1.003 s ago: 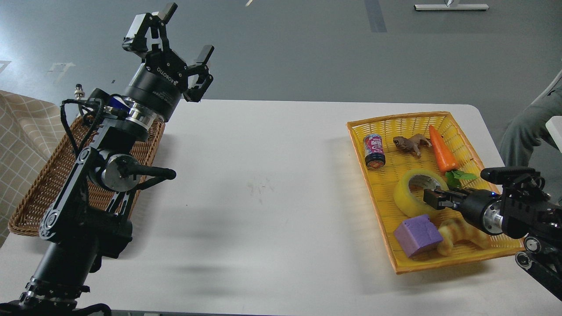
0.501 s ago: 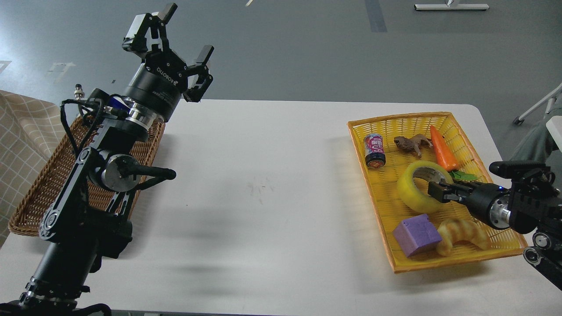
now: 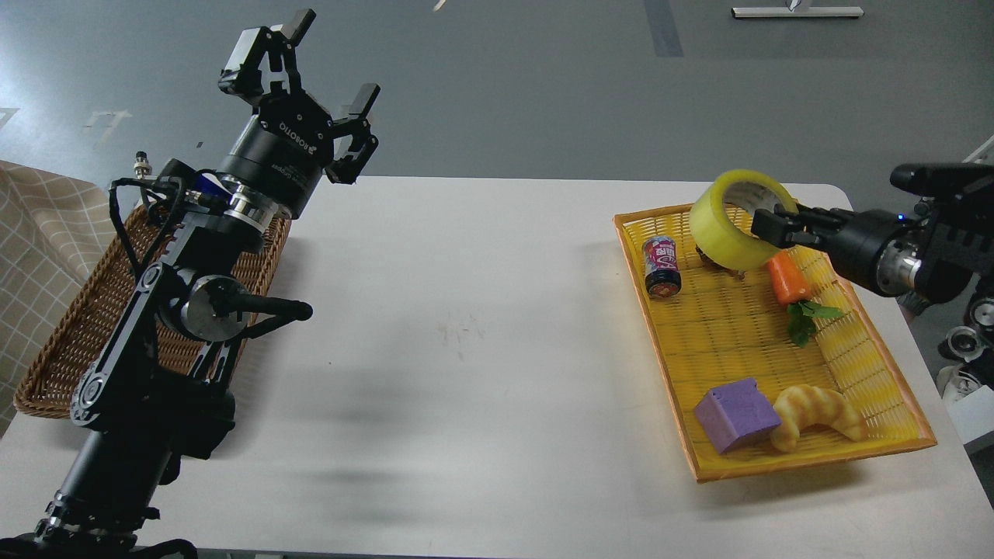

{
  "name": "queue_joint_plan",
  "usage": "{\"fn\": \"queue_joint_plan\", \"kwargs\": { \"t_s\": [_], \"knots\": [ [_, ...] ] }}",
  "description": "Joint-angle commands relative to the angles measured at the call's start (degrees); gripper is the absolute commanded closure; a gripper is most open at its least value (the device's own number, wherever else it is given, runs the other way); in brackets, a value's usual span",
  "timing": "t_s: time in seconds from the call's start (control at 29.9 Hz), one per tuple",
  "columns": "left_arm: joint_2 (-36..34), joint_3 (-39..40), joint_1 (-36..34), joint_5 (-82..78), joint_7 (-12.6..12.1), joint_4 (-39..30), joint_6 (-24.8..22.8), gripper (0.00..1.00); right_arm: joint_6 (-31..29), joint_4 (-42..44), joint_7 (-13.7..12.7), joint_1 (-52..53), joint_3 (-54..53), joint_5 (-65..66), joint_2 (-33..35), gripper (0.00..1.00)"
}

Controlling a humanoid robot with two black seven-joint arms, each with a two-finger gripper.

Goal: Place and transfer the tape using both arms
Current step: 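Lift the tape roll and set it on the table center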

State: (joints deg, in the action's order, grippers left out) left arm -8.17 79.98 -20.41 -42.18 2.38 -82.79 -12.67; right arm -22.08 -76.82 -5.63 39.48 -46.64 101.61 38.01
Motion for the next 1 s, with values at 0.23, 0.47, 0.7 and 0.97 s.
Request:
{"fn": "queue_joint_plan", "kwargs": {
  "t_s": [0.23, 0.47, 0.7, 0.97],
  "knots": [
    [-0.09, 0.18, 0.2, -0.09, -0.01, 0.0, 0.1, 0.02, -4.11, 12.13, 0.09, 15.71, 9.45, 0.69, -21.56, 0.79],
    [-0.18, 0.35, 0.37, -0.09, -0.09, -0.18, 0.19, 0.02, -1.83, 17.32, 0.35, 17.39, 18.49, 1.65, -34.57, 0.8],
    [-0.18, 0.97, 0.37, -0.18, -0.09, -0.27, 0.19, 0.02, 1.95, 20.66, 0.62, 16.68, 27.91, 1.83, -37.66, 0.82],
    [-0.18, 1.5, 0.64, -0.18, -0.09, -0.27, 0.19, 0.02, 2.39, 21.19, 0.62, 15.72, 30.55, 1.83, -37.92, 0.82]
  ]
}}
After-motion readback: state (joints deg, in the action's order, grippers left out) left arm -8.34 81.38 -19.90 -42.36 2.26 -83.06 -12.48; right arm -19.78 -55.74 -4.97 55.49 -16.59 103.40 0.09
